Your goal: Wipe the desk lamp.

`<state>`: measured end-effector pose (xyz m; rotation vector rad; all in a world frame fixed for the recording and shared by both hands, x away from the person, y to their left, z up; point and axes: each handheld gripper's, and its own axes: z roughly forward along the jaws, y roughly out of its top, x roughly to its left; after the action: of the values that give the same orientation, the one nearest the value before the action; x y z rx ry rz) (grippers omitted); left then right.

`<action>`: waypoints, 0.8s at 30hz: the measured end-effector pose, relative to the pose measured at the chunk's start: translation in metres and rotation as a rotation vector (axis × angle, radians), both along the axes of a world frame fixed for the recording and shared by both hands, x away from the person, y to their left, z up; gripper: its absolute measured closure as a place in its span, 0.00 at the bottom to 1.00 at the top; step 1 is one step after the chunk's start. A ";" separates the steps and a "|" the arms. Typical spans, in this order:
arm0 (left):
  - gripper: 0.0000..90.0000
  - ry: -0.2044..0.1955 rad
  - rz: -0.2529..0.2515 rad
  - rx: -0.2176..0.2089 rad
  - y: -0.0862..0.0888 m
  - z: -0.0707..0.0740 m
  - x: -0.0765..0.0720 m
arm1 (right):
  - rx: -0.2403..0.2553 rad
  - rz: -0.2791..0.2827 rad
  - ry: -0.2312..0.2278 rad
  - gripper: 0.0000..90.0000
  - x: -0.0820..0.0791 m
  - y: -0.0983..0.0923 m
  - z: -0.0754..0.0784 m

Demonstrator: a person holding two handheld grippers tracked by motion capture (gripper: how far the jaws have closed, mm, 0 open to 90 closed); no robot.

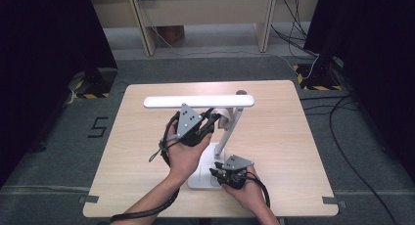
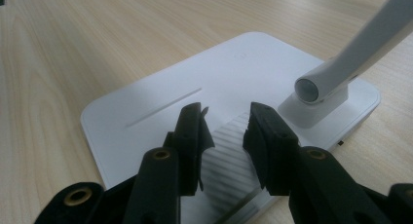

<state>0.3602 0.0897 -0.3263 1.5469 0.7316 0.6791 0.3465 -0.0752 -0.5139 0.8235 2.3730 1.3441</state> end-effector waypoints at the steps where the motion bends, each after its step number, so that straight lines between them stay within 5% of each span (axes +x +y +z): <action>1: 0.90 0.001 0.000 0.000 0.000 0.000 0.000 | 0.000 0.000 0.000 0.74 0.000 0.000 0.000; 24: 0.90 0.002 0.005 -0.004 -0.016 -0.001 0.001 | 0.001 0.001 0.003 0.74 0.000 0.000 0.000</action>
<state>0.3616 0.0738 -0.3271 1.5429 0.7376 0.6797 0.3464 -0.0750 -0.5140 0.8253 2.3754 1.3455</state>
